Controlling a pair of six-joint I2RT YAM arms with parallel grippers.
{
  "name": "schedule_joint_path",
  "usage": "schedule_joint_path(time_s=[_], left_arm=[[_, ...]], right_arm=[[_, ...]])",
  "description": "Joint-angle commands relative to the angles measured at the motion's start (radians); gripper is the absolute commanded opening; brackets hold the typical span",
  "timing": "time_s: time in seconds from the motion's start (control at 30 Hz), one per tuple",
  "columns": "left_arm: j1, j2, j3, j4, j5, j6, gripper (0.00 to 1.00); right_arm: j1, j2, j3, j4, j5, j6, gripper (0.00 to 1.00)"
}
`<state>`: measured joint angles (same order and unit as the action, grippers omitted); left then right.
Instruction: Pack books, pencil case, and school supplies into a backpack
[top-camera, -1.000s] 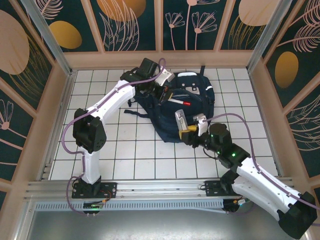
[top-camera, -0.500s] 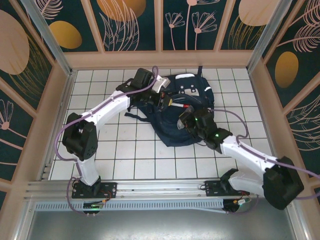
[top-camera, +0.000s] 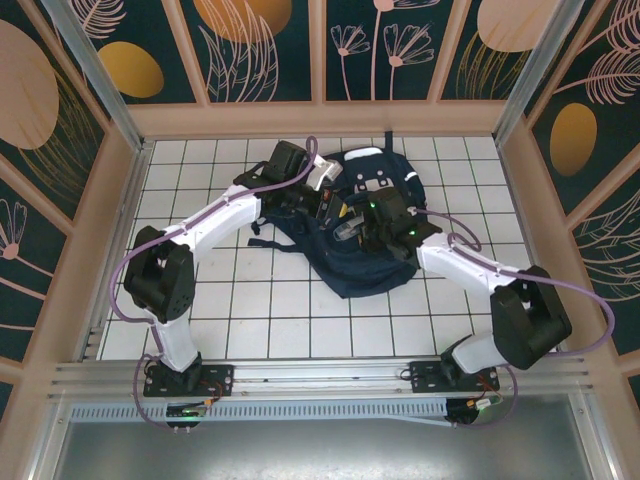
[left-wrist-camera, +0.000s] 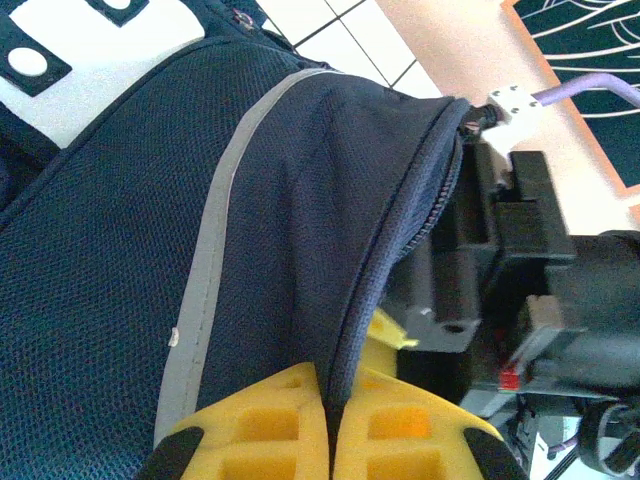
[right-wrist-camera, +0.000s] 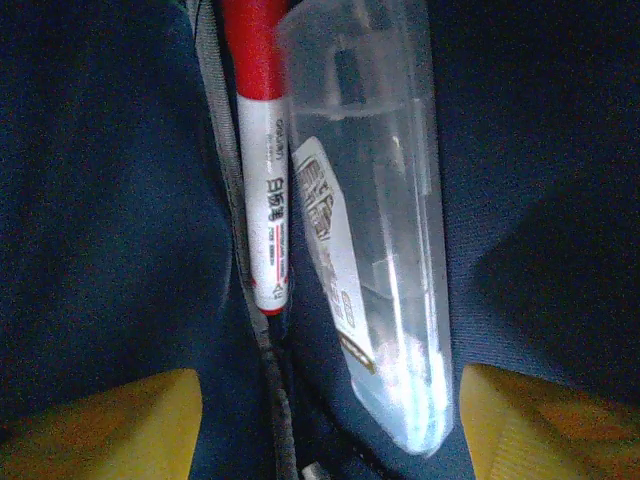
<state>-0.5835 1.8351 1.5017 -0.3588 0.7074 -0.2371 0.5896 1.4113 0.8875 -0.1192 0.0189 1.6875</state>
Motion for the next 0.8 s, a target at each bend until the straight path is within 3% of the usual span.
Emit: schedule_joint_path(time_s=[0.0, 0.1, 0.23, 0.37, 0.57, 0.63, 0.77], left_arm=[[-0.007, -0.022, 0.047, 0.029, 0.076, 0.018, 0.00], [-0.006, -0.009, 0.069, 0.021, 0.075, 0.018, 0.00], [-0.006, -0.007, 0.094, 0.006, 0.069, 0.022, 0.00], [-0.007, -0.014, 0.086, 0.016, 0.071, 0.019, 0.00], [-0.007, -0.009, 0.074, 0.026, 0.094, -0.012, 0.00], [-0.006, -0.015, 0.059, 0.044, 0.104, -0.026, 0.00], [-0.007, -0.026, 0.044, 0.047, 0.110, -0.026, 0.00]], right_arm=[[-0.012, -0.109, -0.034, -0.059, 0.025, 0.031, 0.73], [-0.024, -0.190, -0.073, -0.085, 0.045, 0.005, 0.69], [-0.025, -0.272, -0.111, -0.168, 0.081, 0.016, 0.51], [-0.025, -0.273, -0.176, -0.038, 0.046, 0.009, 0.33], [-0.020, -0.088, -0.155, 0.143, 0.045, -0.015, 0.13], [-0.031, 0.001, -0.115, 0.200, 0.075, -0.048, 0.01], [-0.036, 0.154, -0.039, 0.309, 0.070, -0.081, 0.00]])
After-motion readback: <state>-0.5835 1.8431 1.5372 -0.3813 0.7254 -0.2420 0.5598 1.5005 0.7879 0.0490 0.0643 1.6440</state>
